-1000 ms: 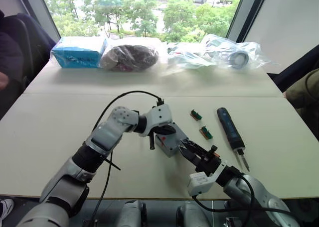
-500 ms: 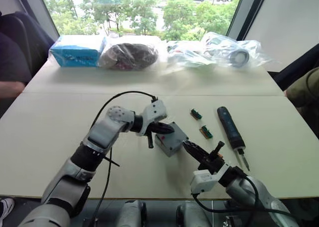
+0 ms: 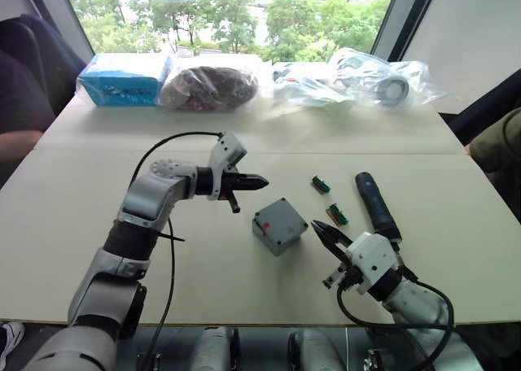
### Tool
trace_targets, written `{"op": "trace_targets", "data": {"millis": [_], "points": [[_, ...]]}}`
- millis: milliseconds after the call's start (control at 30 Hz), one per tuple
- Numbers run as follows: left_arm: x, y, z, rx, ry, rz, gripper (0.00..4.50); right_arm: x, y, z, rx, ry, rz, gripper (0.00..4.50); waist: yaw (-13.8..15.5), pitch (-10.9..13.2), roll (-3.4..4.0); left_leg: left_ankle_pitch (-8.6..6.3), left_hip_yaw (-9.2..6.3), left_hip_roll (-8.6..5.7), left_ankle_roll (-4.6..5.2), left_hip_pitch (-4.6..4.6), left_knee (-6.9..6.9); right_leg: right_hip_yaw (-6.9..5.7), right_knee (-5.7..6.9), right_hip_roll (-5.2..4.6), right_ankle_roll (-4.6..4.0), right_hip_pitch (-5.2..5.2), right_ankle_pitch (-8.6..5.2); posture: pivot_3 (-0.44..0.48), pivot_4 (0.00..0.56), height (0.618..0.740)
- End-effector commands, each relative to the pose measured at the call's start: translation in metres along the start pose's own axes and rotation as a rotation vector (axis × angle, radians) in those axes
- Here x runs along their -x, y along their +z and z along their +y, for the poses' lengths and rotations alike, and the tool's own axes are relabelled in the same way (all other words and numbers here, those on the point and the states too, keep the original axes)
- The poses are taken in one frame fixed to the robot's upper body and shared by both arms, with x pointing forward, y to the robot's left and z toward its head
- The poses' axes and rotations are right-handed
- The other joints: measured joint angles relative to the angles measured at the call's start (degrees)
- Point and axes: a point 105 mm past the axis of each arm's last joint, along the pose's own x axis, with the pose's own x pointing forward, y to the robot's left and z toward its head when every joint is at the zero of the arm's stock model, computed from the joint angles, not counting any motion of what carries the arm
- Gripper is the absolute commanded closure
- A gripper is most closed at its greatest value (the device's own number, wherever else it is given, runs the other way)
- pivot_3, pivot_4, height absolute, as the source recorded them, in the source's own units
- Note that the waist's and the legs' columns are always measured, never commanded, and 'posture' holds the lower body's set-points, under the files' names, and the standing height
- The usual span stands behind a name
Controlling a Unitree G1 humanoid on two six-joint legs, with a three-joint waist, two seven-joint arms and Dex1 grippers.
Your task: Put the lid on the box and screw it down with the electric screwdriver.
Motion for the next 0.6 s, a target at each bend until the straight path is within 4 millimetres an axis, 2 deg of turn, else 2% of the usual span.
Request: {"op": "trace_targets", "data": {"millis": [33, 133, 267, 600], "points": [[-0.001, -0.008, -0.013, -0.021, -0.081, 0.035, 4.50, 0.002, 0.004, 0.022, -0.115, 0.126, 0.020, 4.43, 0.0, 0.0, 0.01, 0.00, 0.01, -0.01, 0.00, -0.01, -0.02, 0.00, -0.01, -0.04, 0.00, -0.01, 0.00, 0.000, 0.150, 0.740], [0.000, -0.010, -0.016, -0.016, -0.101, 0.045, 4.50, 0.003, 0.004, 0.027, -0.158, 0.149, 0.031, 4.43, -0.1, 0.0, 0.03, 0.00, 0.03, -0.01, -0.01, -0.10, -0.06, 0.01, -0.01, -0.12, -0.02, -0.15, 0.00, 0.000, 0.150, 0.740], [0.000, -0.014, -0.021, -0.013, -0.115, 0.060, 4.50, 0.002, 0.003, 0.026, -0.151, 0.158, 0.046, 4.43, -0.1, 0.0, 0.04, 0.03, 0.02, -0.01, -0.06, -0.66, -0.04, 0.00, 0.01, -0.14, -0.12, -0.71, 0.08, 0.000, 0.150, 0.740], [0.000, -0.020, -0.023, -0.023, -0.114, 0.082, 4.50, -0.009, 0.000, 0.021, -0.140, 0.153, 0.044, 4.43, -0.1, 0.0, 0.04, 0.04, 0.02, -0.03, -0.05, -0.78, 0.00, -0.09, 0.00, -0.11, -0.12, -0.78, 0.08, 0.000, 0.150, 0.740]]}}
